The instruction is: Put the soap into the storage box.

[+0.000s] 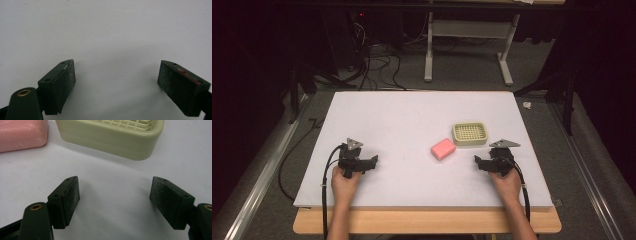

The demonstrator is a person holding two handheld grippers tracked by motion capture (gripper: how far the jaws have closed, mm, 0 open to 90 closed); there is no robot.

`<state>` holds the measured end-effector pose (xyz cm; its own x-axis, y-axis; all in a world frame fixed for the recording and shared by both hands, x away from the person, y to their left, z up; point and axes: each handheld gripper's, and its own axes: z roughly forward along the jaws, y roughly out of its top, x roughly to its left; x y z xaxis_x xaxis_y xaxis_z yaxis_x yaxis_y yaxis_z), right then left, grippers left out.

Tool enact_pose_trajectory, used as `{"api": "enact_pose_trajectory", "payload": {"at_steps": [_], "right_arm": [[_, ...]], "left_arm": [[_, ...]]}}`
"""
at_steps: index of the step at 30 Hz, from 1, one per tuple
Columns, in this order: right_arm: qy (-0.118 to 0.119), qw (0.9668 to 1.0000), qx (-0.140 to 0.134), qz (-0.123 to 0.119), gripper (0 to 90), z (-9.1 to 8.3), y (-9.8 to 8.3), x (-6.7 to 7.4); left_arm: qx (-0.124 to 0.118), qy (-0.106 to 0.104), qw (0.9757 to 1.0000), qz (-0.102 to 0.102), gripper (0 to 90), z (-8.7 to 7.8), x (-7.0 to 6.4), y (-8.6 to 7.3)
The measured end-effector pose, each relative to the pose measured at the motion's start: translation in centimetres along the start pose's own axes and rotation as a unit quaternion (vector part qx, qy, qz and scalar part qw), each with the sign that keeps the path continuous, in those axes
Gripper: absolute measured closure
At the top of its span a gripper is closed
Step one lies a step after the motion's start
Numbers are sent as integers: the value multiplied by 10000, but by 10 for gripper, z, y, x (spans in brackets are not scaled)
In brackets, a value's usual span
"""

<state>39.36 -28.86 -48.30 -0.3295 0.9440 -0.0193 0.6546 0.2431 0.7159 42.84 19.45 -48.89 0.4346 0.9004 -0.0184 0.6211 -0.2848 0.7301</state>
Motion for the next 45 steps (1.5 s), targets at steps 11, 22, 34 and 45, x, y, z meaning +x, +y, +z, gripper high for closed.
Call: {"api": "enact_pose_trajectory", "payload": {"at_steps": [11, 22, 34, 45], "right_arm": [[20, 10000, 22, 3, 244, 0, 0, 0], [8, 10000, 35, 17, 224, 0, 1, -1], [74, 10000, -10, -27, 178, -4, 3, 3], [276, 9990, -342, -29, 187, -14, 9, 10]], "left_arm": [[1, 0, 10000, 0, 151, 0, 0, 0], [2, 8, 10000, -12, 151, 0, 0, 0], [4, 9, 10000, -10, 151, 0, 0, 0], [3, 9, 10000, -11, 151, 0, 0, 0]]}}
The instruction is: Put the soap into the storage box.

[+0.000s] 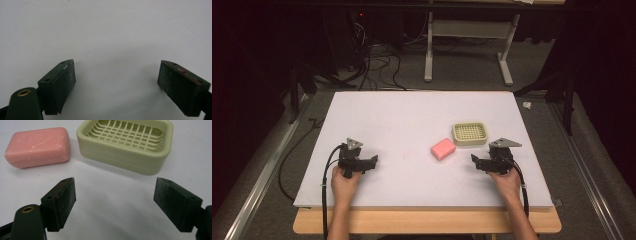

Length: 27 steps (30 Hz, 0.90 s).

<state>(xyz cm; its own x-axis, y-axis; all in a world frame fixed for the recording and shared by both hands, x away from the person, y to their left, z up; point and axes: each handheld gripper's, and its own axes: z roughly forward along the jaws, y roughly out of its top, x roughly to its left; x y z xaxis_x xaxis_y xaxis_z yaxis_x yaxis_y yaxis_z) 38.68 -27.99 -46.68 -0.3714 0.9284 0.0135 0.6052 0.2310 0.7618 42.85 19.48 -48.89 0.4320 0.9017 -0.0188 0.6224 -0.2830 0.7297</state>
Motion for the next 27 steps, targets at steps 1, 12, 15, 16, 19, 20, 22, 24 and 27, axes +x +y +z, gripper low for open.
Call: {"api": "enact_pose_trajectory", "payload": {"at_steps": [1, 12, 15, 16, 19, 20, 22, 24, 27], "right_arm": [[5, 10000, -9, 2, 187, 0, 0, 0], [210, 9996, -169, -129, 189, -8, 7, 10], [272, 9994, -158, -155, 190, -9, 10, 13], [281, 9993, -168, -162, 191, -9, 10, 14], [299, 9992, -197, -164, 191, -9, 12, 16], [321, 9991, -208, -189, 191, -9, 12, 17], [339, 9989, -233, -238, 191, -9, 14, 20], [360, 9986, -260, -269, 193, -9, 16, 23], [408, 9984, -290, -277, 193, -8, 19, 27]], "left_arm": [[0, 0, 10000, -1, 151, 0, 0, 0], [11, -1, 10000, 10, 151, 0, 0, 0], [9, 0, 10000, 8, 151, 0, 0, 0], [10, -1, 10000, 8, 151, 0, 0, 0], [9, -1, 10000, 7, 151, 0, 0, 0], [10, 1, 10000, 10, 151, 0, 0, 0], [4, 6, 10000, 8, 151, 0, 0, 0], [10, -1, 10000, 7, 151, 0, 0, 0], [10, 0, 10000, 10, 151, 0, 0, 0]]}}
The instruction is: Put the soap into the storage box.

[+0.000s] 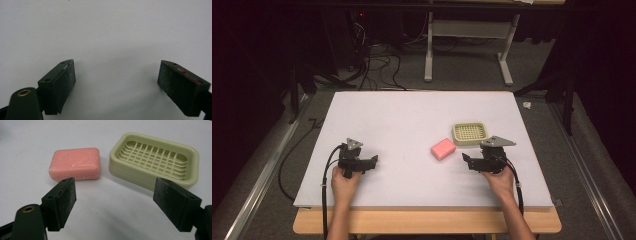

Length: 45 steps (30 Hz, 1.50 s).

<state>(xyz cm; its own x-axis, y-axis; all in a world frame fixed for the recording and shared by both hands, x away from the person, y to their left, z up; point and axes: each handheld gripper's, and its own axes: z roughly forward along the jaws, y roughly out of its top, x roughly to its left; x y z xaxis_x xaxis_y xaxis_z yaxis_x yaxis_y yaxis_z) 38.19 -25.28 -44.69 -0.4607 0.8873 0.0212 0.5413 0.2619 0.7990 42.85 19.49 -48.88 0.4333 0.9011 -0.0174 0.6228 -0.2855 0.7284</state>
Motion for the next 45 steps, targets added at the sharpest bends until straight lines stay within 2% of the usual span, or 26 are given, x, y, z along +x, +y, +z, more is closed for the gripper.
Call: {"api": "enact_pose_trajectory", "payload": {"at_steps": [9, 14, 24, 37, 45], "right_arm": [[129, 9998, -21, -118, 193, 6, 8, 10], [211, 9994, -35, -283, 196, 8, 16, 16], [297, 9988, -32, -392, 191, 14, 26, 26], [432, 9979, -3, -488, 144, 38, 42, 40], [446, 9979, 128, -455, 132, 53, 46, 45]], "left_arm": [[-6, 7, 10000, -1, 151, 0, 0, 0], [-7, 6, 10000, -2, 151, 0, 0, 0], [-8, 5, 10000, -3, 151, 0, 0, 0], [-11, 3, 10000, -11, 152, 0, 0, 0], [-3, 5, 10000, -6, 151, 0, 0, 0]]}}
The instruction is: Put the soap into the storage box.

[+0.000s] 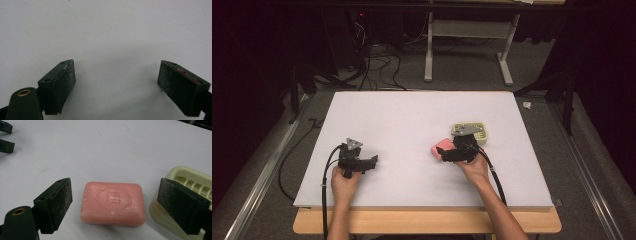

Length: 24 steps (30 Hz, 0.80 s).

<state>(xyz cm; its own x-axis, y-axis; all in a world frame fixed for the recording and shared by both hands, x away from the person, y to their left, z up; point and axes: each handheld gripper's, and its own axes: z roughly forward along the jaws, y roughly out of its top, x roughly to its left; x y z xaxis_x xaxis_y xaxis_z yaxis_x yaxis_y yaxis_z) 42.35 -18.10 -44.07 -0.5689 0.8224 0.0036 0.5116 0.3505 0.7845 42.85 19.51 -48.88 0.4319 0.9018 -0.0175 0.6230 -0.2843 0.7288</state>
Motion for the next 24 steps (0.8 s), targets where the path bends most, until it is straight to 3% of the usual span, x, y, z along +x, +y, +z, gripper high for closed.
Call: {"api": "enact_pose_trajectory", "payload": {"at_steps": [24], "right_arm": [[-102, 9993, 331, -158, 122, 28, -7, 3]], "left_arm": [[-5, 1, 10000, 1, 151, 0, 0, 0]]}}
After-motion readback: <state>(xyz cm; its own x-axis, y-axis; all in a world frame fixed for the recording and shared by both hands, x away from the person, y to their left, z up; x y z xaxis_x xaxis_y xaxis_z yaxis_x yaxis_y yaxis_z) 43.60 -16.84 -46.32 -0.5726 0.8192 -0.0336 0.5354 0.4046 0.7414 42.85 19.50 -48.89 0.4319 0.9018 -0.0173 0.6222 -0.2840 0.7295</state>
